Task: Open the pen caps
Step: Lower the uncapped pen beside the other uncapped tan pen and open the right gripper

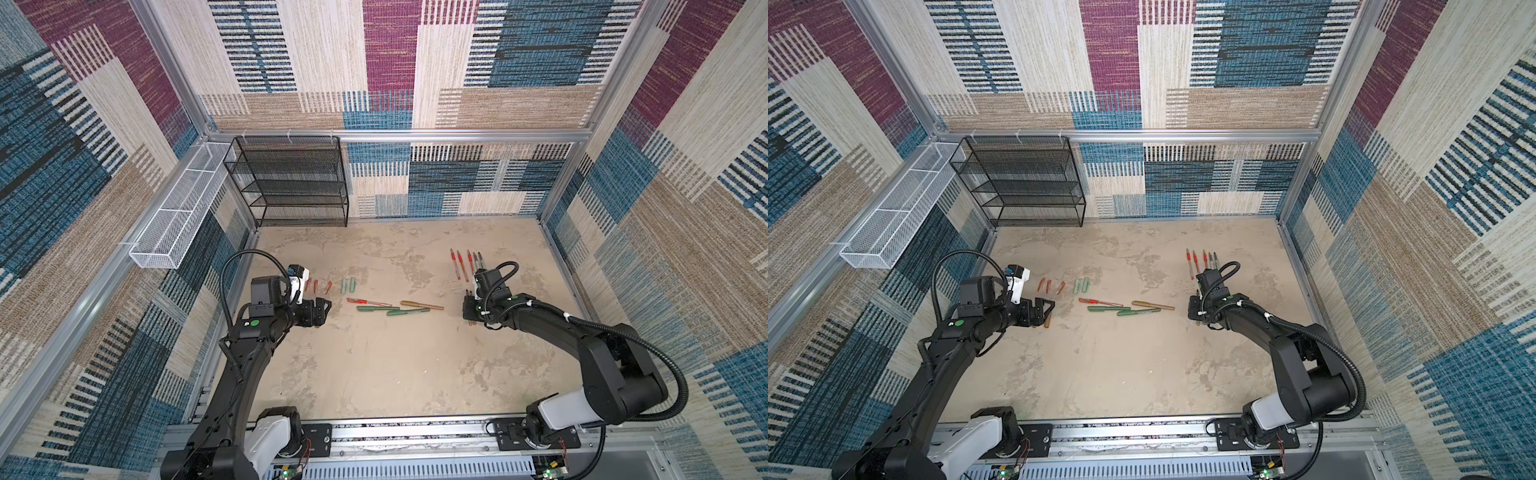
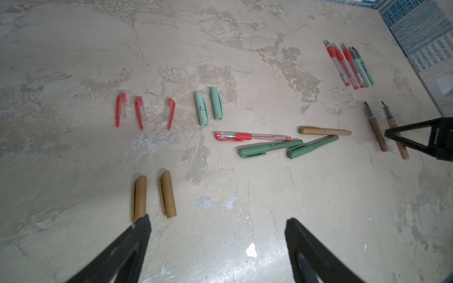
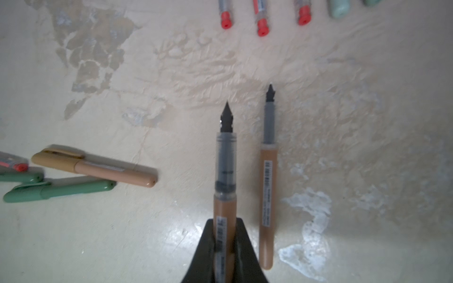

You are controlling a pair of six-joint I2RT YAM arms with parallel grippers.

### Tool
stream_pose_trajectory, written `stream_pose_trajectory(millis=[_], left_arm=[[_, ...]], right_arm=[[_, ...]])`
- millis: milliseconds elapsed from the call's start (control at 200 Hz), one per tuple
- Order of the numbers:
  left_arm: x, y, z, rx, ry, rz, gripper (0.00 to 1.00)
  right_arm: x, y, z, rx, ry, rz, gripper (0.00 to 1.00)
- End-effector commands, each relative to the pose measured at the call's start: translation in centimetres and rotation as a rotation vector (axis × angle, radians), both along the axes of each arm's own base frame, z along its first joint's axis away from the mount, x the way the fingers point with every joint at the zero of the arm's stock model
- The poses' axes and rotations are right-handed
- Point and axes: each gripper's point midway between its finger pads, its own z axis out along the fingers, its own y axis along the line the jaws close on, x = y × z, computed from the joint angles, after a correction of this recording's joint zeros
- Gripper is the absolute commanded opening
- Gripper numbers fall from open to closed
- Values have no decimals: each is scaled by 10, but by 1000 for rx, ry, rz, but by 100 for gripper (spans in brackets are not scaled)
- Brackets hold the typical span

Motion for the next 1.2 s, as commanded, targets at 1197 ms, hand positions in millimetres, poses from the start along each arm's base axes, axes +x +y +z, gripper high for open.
stream_pose_trajectory(millis=[1197], left_arm=[[6,-1,7,-33,-20,10,90]], right_arm=[[19,10,3,-14,-1,40,29]])
